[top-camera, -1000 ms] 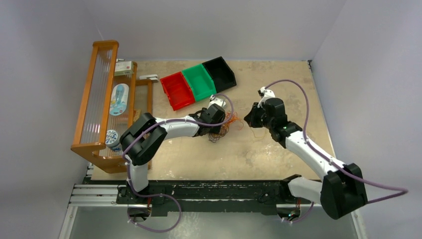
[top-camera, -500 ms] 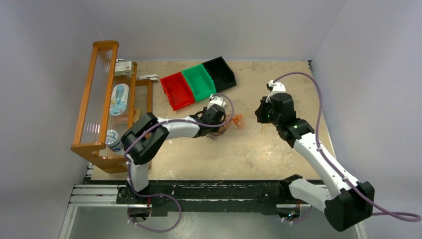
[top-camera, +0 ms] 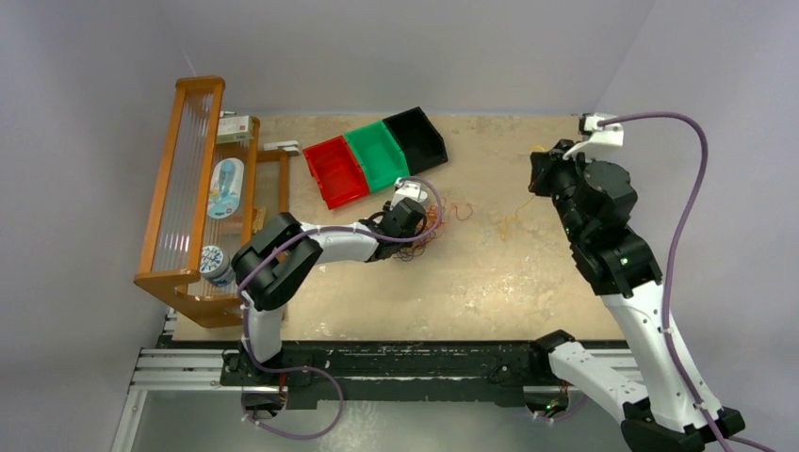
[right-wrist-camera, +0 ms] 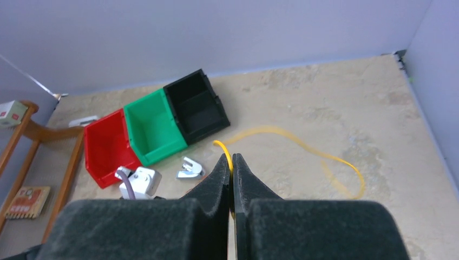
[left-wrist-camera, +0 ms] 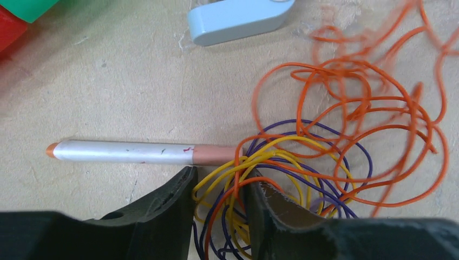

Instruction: Untangle the cables

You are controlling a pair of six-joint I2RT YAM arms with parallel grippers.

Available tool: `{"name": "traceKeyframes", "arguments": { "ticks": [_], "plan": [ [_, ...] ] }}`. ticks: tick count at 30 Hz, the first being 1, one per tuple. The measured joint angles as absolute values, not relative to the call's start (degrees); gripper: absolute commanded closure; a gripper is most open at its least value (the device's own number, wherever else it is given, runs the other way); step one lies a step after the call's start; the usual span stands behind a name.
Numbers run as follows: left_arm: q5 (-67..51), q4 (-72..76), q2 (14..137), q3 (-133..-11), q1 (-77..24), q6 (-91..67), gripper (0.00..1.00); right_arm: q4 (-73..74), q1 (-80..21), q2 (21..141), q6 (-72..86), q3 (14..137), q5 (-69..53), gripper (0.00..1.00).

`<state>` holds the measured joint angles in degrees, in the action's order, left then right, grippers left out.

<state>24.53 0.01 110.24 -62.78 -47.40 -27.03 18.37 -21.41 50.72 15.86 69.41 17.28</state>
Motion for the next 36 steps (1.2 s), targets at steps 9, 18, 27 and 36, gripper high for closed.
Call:
{"name": "traceKeyframes", "arguments": {
  "ticks": [9,18,27,36],
  "plan": [
    [25.65,2.07,110.13,-61.56,-47.37,-27.14,0.71,19.51,-21.41,49.50,12.95,72.23,21.17,1.00],
    [22.13,-4.58,99.44,-52.64,-47.37,-25.98,0.69,19.33,-21.43,50.63,12.82,70.74,21.85,1.00],
    [22.35,-14.37,89.14,-51.64,-47.37,-27.00,0.26,18.41,-21.41,52.38,13.89,67.92,24.49,1.00],
    [19.09,-13.85,76.66,-54.52,-47.33,-25.50,0.23,14.61,-21.41,53.08,15.84,66.83,19.75,1.00]
  ]
}}
